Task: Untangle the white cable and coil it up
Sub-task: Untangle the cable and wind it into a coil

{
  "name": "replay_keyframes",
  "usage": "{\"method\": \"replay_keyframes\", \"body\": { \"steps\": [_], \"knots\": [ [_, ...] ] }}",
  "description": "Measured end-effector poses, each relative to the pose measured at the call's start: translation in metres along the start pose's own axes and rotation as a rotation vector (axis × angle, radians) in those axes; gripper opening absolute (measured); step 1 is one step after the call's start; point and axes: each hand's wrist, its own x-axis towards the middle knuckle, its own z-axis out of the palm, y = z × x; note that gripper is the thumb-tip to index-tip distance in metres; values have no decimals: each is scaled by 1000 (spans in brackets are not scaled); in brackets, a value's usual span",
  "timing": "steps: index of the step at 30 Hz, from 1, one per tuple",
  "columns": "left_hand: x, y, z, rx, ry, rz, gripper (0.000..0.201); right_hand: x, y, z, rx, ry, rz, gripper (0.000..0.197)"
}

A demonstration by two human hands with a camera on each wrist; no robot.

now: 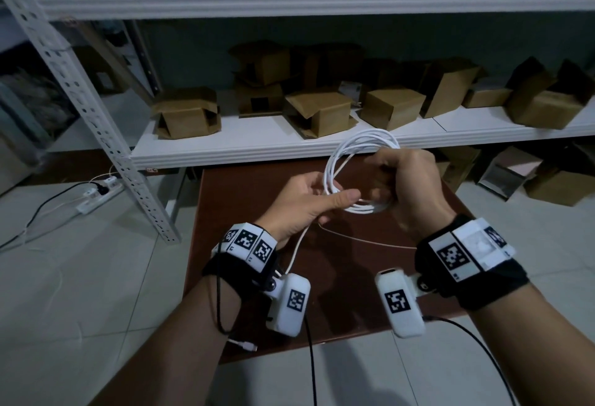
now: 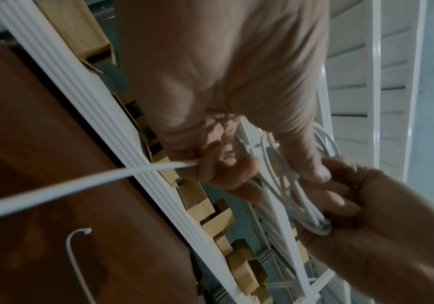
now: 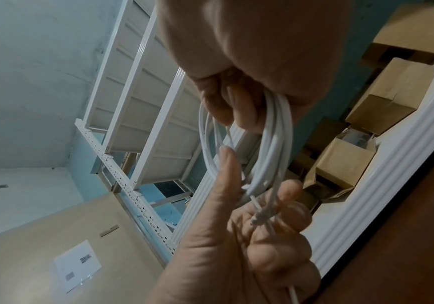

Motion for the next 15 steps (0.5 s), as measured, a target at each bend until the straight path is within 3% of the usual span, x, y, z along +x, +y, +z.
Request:
{"method": "replay_keyframes", "body": {
  "steps": [3, 7, 10, 15],
  "knots": [
    [4, -3, -3, -46, 30, -14, 34, 1, 3, 1, 16, 4, -6, 33],
    [7, 1, 0, -160, 52, -65, 9, 1, 9, 6, 19, 16, -7, 33],
    [7, 2, 8, -227, 110, -55, 23, 0, 16, 12, 69, 29, 4, 36],
    [3, 6, 18, -453, 159, -74, 30, -6, 19, 20, 191, 14, 7, 37]
  ]
}}
